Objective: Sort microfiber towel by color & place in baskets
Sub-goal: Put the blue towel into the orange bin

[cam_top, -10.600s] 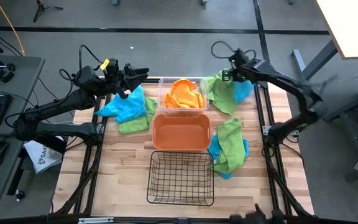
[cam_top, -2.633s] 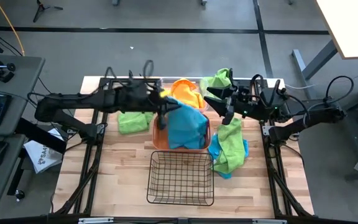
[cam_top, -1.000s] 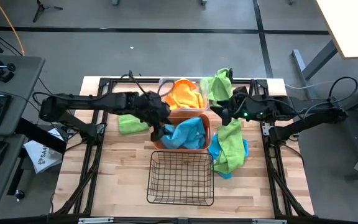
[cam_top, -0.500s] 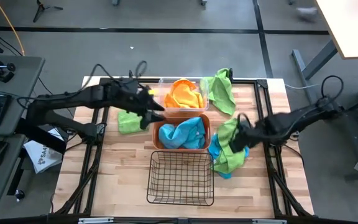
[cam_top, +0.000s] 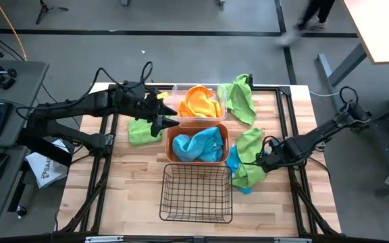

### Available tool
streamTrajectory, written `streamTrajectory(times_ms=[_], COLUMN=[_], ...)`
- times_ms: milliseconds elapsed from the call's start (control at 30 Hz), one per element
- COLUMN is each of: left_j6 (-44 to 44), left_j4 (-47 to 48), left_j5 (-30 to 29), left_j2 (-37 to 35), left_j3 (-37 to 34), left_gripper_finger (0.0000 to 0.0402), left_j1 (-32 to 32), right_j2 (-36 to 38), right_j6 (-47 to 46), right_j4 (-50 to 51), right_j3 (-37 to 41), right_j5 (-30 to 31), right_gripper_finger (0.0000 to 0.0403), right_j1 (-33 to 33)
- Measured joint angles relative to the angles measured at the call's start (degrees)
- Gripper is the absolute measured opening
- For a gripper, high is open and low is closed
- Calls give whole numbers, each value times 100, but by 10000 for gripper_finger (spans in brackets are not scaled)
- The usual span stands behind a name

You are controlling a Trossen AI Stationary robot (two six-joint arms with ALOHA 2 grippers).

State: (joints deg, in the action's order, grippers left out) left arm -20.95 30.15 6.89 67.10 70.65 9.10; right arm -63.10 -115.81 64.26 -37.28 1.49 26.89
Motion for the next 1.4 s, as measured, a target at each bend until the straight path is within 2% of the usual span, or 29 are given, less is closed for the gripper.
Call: streamTrajectory(times_ms=[300, 400, 533, 667, 800, 1000, 1133, 1233, 1300, 1367, 1400], left_j6=[-155, -155, -151, -149, -120, -43, -44, -44, -44, -44, -46], left_j4=[-44, -43, -42, -43, -44, -42, -42, -42, -42, -44, -46], left_j5=[29, 39, 45, 47, 47, 47, 112, 139, 139, 139, 139], left_j2=[84, 86, 86, 86, 86, 86, 86, 86, 86, 86, 86], left_j3=[0, 0, 0, 0, 0, 0, 0, 0, 2, 4, 4], left_gripper_finger=[245, 245, 245, 245, 245, 245, 245, 245, 245, 245, 245], left_j1=[-11, -12, -13, -13, -13, -13, -13, -13, -13, -13, -13], right_j2=[-1180, -1417, -1452, -1446, -1441, -1535, -1535, -1535, -1535, -1535, -1520], right_j6=[403, 419, 391, 397, 643, 512, 377, 508, 529, 600, 711], right_j4=[-55, -114, -566, -551, -848, -1314, -1925, -2038, -1988, -1810, -1713], right_j3=[-5, -96, -393, -823, -1046, -645, -285, -167, -152, -214, -300], right_j5=[-667, -706, -119, 506, 816, 830, 1162, 1185, 1179, 1177, 1175], right_gripper_finger=[254, 254, 254, 254, 254, 254, 249, 206, 144, 59, 30], right_j1=[-376, -403, -402, -402, -404, -404, -404, -404, -400, -375, -354])
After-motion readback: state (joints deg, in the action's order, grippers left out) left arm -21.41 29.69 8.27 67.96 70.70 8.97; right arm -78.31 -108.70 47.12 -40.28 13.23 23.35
